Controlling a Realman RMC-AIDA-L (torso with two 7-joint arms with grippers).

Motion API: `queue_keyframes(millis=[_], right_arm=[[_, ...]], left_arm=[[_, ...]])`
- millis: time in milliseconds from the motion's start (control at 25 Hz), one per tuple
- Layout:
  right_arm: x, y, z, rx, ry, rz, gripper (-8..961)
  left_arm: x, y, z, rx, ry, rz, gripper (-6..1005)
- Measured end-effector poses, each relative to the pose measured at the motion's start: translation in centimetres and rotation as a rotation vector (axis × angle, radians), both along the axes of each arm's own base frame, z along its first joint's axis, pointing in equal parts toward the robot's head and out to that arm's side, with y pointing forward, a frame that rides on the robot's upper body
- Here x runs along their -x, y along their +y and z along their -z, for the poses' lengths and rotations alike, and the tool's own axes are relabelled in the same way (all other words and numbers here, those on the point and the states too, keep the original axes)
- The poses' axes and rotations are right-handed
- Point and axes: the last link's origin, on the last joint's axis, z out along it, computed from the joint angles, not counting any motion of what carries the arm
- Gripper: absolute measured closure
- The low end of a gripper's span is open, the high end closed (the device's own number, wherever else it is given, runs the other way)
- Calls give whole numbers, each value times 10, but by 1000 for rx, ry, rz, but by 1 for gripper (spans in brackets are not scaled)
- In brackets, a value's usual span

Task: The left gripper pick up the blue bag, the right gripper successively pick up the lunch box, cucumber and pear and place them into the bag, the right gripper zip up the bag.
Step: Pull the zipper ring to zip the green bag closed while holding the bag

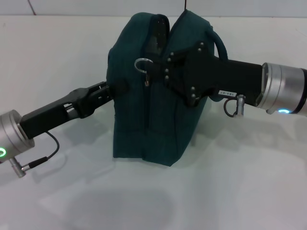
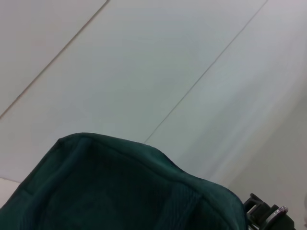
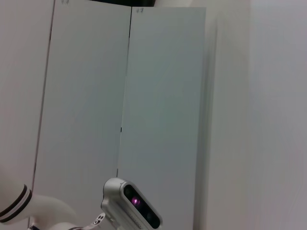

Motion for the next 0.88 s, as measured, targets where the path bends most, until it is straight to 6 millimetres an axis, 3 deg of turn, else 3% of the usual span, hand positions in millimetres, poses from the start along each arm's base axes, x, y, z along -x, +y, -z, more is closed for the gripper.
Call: queue_keyframes(millis=[120, 240, 440, 880], right_arm=[[0, 0, 0, -2, 1, 1, 945], [0, 1, -1, -3, 2, 1, 945], [2, 1, -3, -4, 20, 0, 945], [10, 6, -11, -27, 55, -13, 945]], left_arm=[[-1, 1, 0, 1, -1, 2, 570], [-2, 1, 0, 3, 1, 7, 769], [-4, 3, 1, 4, 0, 14, 868], [-5, 3, 1, 7, 2, 23, 929]])
